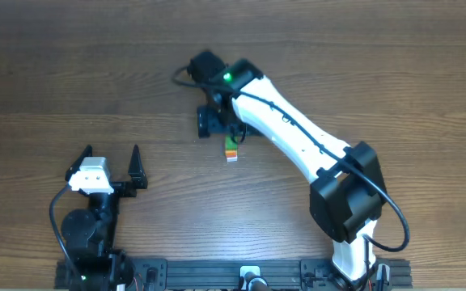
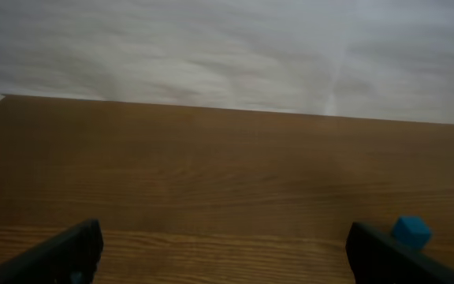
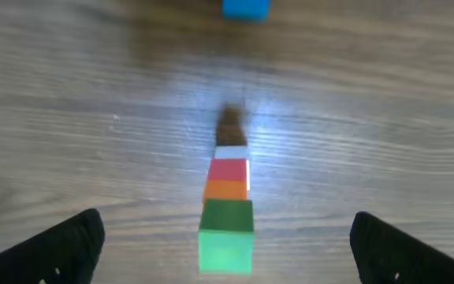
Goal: Stack Cubes
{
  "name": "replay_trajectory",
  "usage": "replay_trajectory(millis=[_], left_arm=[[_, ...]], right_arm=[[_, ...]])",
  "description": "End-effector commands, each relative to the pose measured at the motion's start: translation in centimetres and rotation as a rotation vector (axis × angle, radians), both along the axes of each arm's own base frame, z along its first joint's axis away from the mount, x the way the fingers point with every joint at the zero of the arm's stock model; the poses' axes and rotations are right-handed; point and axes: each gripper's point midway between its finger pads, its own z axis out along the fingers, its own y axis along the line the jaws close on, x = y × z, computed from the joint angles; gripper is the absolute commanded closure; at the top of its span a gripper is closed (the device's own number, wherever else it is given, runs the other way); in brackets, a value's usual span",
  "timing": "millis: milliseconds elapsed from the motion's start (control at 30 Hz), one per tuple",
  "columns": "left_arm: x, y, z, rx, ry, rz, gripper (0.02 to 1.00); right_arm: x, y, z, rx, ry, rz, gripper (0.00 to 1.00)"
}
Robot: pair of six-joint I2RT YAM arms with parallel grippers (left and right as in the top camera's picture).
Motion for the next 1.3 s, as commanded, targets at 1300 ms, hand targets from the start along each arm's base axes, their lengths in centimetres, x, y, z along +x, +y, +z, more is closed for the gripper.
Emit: replay_trajectory(millis=[1300], left_arm=[[0.0,0.3,-0.1,-0.013,-0.003,0.014,0.018]], right_arm=[[8.6,-0.9,-11.1,-0.042,0.073,0.016,0.336]])
